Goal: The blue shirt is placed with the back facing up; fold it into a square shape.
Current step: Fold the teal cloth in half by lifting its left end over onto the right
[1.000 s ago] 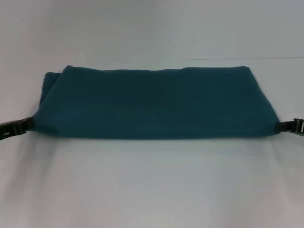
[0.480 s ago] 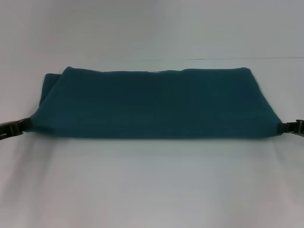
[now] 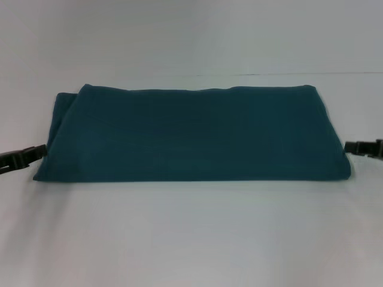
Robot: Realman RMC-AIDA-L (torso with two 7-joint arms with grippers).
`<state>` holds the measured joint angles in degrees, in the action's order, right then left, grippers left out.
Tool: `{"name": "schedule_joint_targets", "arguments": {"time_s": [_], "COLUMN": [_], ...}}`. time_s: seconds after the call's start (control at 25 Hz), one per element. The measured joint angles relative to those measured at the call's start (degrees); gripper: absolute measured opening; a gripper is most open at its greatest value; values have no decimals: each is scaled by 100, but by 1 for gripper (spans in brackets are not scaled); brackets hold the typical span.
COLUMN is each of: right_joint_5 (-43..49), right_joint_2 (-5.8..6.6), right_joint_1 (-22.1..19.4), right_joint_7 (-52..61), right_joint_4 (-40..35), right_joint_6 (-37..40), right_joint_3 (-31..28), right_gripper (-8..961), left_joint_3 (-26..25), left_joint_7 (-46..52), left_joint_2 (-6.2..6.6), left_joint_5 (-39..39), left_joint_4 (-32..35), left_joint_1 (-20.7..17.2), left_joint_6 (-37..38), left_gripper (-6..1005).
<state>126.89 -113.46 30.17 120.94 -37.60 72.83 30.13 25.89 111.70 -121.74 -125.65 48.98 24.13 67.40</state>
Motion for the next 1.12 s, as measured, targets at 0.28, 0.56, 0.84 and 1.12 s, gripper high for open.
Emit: {"name": "schedule_joint_targets", "arguments": {"time_s": [0.28,0.56,0.84,1.12], "right_joint_5": [-720,-738,-722,-724], "right_joint_2": [1,11,10,-31], "right_joint_1": [-222,9,261,377], "right_joint_7": [-194,-290,-299,-358], "right_joint_4": [-324,-293,-278,-273], "right_joint_6": [294,353,355,253], "right_joint_3": [-61,63,381,458], "right_gripper": [395,683,826,914], "left_joint_3": [-316,-407,-409,-340], "left_joint_7": [426,1051,1371,1528], "left_joint_2": [35,71,73,84], "left_joint_5": [-37,-365,-781,-922], "left_joint_4": [81,297,320,120], "left_joint_1": [-60,-184,-149,-14], "left_joint_6": [350,870,1105,951], "left_gripper": [372,544,854,892]}}
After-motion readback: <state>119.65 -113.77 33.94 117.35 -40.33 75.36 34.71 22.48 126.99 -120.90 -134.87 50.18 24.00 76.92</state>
